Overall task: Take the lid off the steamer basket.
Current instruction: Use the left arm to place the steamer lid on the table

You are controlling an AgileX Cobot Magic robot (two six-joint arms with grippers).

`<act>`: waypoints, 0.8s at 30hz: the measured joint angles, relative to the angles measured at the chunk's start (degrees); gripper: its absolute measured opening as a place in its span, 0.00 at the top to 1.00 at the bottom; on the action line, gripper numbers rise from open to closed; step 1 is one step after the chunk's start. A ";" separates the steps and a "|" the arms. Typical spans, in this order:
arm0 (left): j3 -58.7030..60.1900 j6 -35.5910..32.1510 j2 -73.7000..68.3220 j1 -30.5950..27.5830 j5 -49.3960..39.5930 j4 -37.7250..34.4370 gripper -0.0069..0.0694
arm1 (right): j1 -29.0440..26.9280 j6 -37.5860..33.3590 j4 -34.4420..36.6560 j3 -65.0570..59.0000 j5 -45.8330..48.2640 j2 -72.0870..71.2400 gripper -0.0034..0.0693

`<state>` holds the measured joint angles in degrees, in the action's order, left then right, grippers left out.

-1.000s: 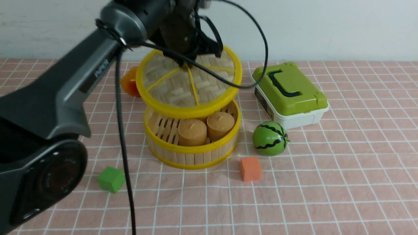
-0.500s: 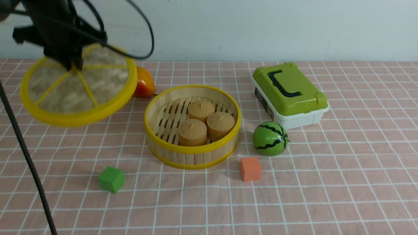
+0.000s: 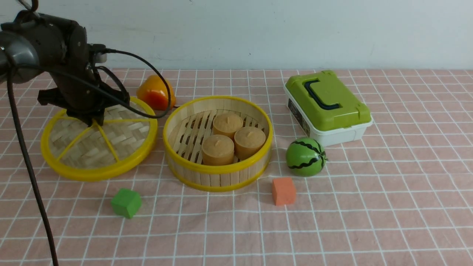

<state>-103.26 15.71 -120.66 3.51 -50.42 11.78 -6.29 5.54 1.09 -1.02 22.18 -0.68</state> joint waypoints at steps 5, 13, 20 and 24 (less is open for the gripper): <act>0.11 0.38 -2.19 0.00 1.87 0.30 0.76 | 0.00 0.00 0.00 0.00 0.00 0.00 0.62; 0.12 0.43 -2.92 0.00 2.91 -0.31 0.74 | 0.00 0.00 0.00 0.00 0.00 0.00 0.62; -0.68 1.62 -1.03 0.00 -0.15 -0.84 0.50 | 0.00 0.00 0.00 0.00 0.00 0.00 0.62; -0.68 1.79 6.12 0.00 -1.22 -1.81 0.53 | 0.00 0.00 0.00 0.00 0.00 0.00 0.62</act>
<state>-103.93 17.50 -114.53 3.51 -51.64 9.97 -6.29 5.54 1.09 -1.02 22.18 -0.68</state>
